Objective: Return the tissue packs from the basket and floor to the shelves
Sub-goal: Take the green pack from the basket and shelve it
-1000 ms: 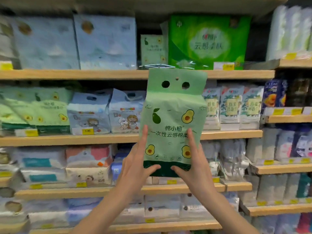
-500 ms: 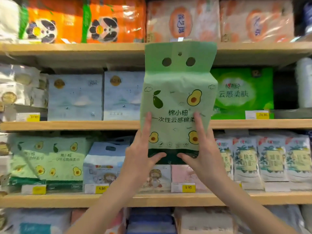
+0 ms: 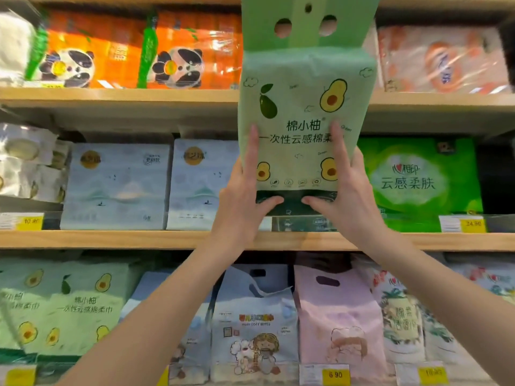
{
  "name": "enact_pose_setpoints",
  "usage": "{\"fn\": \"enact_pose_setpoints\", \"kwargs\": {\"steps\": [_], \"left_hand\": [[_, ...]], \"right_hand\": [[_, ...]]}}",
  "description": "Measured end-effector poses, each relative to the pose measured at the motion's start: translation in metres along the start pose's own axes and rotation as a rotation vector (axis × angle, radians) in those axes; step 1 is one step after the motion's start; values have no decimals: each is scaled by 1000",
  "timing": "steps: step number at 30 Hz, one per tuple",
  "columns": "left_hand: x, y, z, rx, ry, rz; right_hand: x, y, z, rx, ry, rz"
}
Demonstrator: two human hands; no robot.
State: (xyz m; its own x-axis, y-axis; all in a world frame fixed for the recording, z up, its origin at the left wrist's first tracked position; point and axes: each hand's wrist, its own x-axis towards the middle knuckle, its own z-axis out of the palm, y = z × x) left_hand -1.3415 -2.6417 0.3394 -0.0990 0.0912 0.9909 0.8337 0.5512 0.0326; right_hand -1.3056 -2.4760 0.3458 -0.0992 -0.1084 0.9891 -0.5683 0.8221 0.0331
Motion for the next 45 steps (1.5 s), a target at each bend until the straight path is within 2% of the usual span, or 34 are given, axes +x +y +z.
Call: {"fn": "enact_pose_setpoints", "kwargs": {"steps": [8, 14, 20, 28, 36, 45], "left_hand": [[40, -40, 46, 6, -16, -15], [39, -59, 85, 39, -127, -82], [53, -56, 105, 126, -263, -86], [67, -56, 124, 137, -424, -119], [71, -63, 131, 183, -600, -265], [79, -69, 140, 239, -670, -331]], "right_hand": [[34, 49, 29, -37, -54, 36], [29, 91, 42, -35, -138, 59], [25, 122, 44, 19, -170, 185], [27, 138, 32, 2, -303, 279], [40, 155, 37, -55, -513, 312], [50, 170, 49, -132, -573, 318]]}}
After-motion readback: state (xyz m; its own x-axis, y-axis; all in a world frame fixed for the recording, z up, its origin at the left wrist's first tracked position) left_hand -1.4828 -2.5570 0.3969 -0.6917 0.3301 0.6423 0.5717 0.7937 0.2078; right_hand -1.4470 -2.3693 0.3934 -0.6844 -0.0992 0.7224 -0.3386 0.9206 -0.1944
